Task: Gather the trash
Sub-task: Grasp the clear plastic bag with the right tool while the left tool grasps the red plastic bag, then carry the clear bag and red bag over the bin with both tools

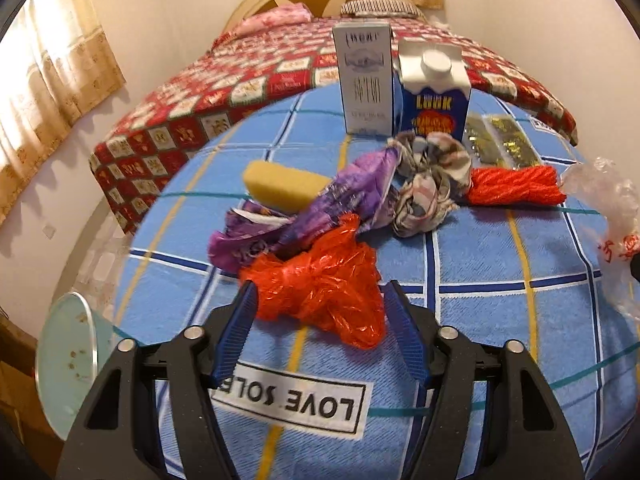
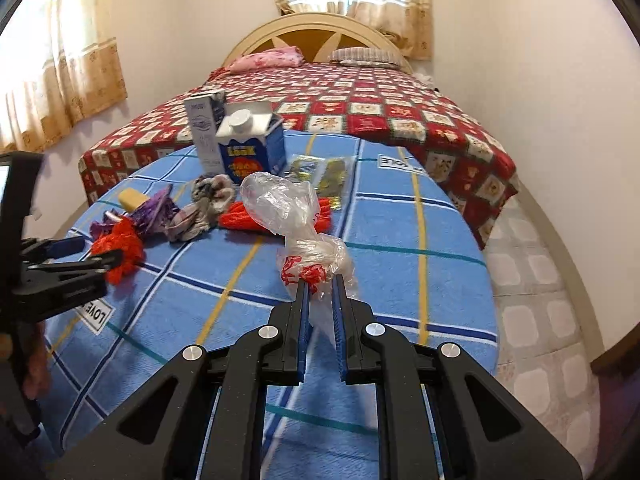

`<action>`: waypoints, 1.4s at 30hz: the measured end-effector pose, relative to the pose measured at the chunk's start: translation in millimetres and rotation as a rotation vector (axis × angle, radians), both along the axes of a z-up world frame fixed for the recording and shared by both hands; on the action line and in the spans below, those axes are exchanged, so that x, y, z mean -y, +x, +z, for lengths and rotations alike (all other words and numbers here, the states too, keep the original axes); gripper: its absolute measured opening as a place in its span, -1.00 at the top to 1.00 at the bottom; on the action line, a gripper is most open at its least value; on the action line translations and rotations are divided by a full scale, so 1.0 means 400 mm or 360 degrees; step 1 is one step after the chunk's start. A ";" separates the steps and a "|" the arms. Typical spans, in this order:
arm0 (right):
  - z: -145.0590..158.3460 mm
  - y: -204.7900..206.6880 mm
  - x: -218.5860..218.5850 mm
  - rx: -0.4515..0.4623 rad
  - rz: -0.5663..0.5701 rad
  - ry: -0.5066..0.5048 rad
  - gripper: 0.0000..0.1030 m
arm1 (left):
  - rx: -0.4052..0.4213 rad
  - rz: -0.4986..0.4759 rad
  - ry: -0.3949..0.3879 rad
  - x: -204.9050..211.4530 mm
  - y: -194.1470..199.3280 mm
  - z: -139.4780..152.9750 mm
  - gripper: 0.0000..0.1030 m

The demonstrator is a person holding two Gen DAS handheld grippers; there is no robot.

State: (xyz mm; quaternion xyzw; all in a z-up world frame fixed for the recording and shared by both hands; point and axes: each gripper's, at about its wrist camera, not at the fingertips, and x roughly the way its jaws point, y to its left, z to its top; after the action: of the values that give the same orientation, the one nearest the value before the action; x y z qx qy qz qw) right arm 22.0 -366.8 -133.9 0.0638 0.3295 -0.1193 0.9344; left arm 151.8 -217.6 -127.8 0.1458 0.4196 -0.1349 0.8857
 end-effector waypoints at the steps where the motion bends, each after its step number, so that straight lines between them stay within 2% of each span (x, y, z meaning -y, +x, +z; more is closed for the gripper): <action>1: -0.001 0.002 -0.011 0.0004 0.0025 -0.0003 0.77 | -0.0037 -0.0005 -0.0010 -0.004 0.006 -0.007 0.49; 3: 0.001 0.001 -0.023 0.0013 0.0053 0.0000 0.77 | -0.0088 -0.0017 -0.0054 -0.015 0.011 -0.014 0.64; 4: 0.001 0.003 -0.028 0.0016 0.0059 0.0003 0.77 | -0.0074 -0.0013 -0.0049 -0.022 0.007 -0.012 0.77; 7: 0.009 0.005 -0.054 0.0035 0.0089 0.0001 0.77 | -0.0064 -0.0022 -0.0085 -0.055 -0.010 0.007 0.86; 16: 0.032 0.035 -0.158 0.0062 0.0210 -0.0026 0.77 | 0.0099 0.0066 -0.0054 -0.213 -0.073 0.086 0.87; 20: 0.039 0.056 -0.213 0.0070 0.0272 -0.0044 0.77 | 0.0121 0.0111 -0.0073 -0.273 -0.083 0.105 0.87; 33: 0.047 0.150 -0.386 0.0054 0.0472 -0.0089 0.77 | 0.0181 0.0310 -0.0054 -0.459 -0.089 0.116 0.88; 42: 0.049 0.188 -0.489 0.0049 0.0578 -0.0149 0.77 | 0.0230 0.0412 -0.0038 -0.550 -0.097 0.130 0.88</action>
State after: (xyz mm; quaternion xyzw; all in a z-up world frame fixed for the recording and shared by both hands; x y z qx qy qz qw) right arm 97.1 -171.1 -114.4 -0.0385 0.3153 0.0373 0.9475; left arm 113.1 2.4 -75.7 0.0893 0.3685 -0.0138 0.9252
